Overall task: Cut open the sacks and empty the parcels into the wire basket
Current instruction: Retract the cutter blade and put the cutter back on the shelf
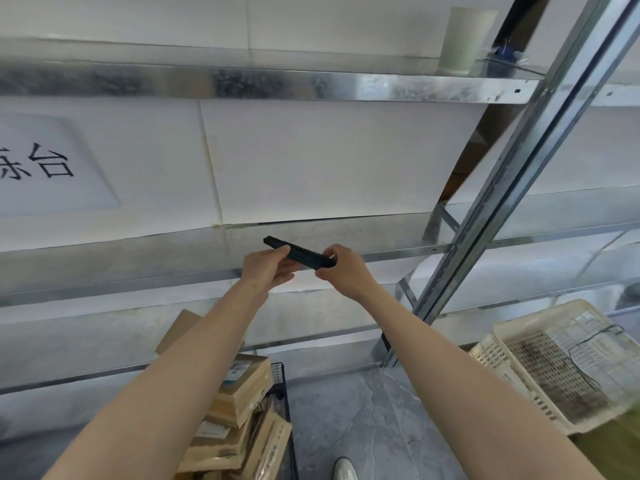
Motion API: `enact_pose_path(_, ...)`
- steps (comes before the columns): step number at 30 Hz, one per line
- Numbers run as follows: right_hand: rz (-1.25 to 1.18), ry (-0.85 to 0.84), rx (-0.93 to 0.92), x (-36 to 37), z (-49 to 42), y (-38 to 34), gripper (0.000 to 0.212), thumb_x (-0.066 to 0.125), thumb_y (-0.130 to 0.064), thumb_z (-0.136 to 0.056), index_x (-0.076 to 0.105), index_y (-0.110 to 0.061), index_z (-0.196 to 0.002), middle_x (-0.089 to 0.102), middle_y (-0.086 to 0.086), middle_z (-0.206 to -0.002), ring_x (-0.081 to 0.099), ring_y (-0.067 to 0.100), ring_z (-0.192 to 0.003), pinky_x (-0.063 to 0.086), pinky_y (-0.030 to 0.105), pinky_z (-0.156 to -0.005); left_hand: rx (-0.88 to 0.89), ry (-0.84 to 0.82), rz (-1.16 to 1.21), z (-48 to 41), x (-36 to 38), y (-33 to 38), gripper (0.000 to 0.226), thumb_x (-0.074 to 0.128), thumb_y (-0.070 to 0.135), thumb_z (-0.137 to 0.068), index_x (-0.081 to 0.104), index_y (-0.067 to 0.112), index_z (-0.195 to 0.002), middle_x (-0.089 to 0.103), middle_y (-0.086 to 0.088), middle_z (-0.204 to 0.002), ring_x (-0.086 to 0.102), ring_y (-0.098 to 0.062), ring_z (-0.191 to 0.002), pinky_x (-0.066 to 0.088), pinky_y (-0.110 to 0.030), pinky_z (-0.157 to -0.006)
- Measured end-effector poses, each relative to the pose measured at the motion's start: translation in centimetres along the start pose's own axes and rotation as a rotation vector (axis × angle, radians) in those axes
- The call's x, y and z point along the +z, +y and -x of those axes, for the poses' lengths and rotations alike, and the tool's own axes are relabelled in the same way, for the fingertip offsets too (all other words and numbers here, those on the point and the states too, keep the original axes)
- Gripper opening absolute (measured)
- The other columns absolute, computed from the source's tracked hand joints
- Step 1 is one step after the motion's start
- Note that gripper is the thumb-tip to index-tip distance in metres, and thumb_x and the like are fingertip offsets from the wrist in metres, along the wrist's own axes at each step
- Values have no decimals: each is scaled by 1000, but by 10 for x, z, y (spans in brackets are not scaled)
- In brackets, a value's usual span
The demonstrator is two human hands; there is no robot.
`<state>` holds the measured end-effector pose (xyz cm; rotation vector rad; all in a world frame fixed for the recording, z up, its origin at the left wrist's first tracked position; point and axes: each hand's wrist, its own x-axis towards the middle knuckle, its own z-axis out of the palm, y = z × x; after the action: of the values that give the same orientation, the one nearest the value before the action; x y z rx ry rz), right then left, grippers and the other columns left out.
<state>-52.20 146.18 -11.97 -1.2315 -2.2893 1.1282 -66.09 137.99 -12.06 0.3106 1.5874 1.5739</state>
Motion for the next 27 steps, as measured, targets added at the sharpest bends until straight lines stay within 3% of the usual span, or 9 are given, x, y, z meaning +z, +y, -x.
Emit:
enact_pose_path(5,55,-20,9,-24,-63,30,22,62,-15,-84,61,-8,-104,63,10,-88,53,19,-67,42,24,-52,-29,73,-7,-52,37,10,14,61,6,-89,59,-2,-100,68,-16,-85,69,-22,-77,59,-26,-63)
enact_pose_path(13,38,-74,47,-39,-150,63,22,64,-17,-84,62,-6,-103,62,7,-84,53,20,-68,42,26,-56,-77,172,-99,-124,85,7,7,63,6,-88,60,1,-91,66,-14,-82,67,-19,-69,57,-29,-65)
enact_pose_path(19,260,-71,30,-40,-195,80,18,57,-19,-85,60,-15,-102,60,2,-81,54,22,-71,35,25,-49,-101,272,-145,-163,91,4,9,61,6,-88,59,7,-80,65,-14,-79,65,-21,-66,56,-26,-56)
enact_pose_path(22,350,-90,22,-31,-208,87,18,54,-22,-86,61,-17,-102,61,2,-86,57,24,-82,42,28,-59,-99,322,-252,-173,89,1,8,59,8,-88,61,8,-81,65,-11,-74,63,-20,-63,54,-20,-49)
enact_pose_path(27,456,-105,-5,-17,-220,98,28,54,-27,-90,61,-16,-115,49,7,-116,45,27,-109,46,36,-79,-67,360,-377,-183,79,-2,13,57,10,-89,63,11,-78,64,-6,-70,63,-15,-61,52,-20,-47)
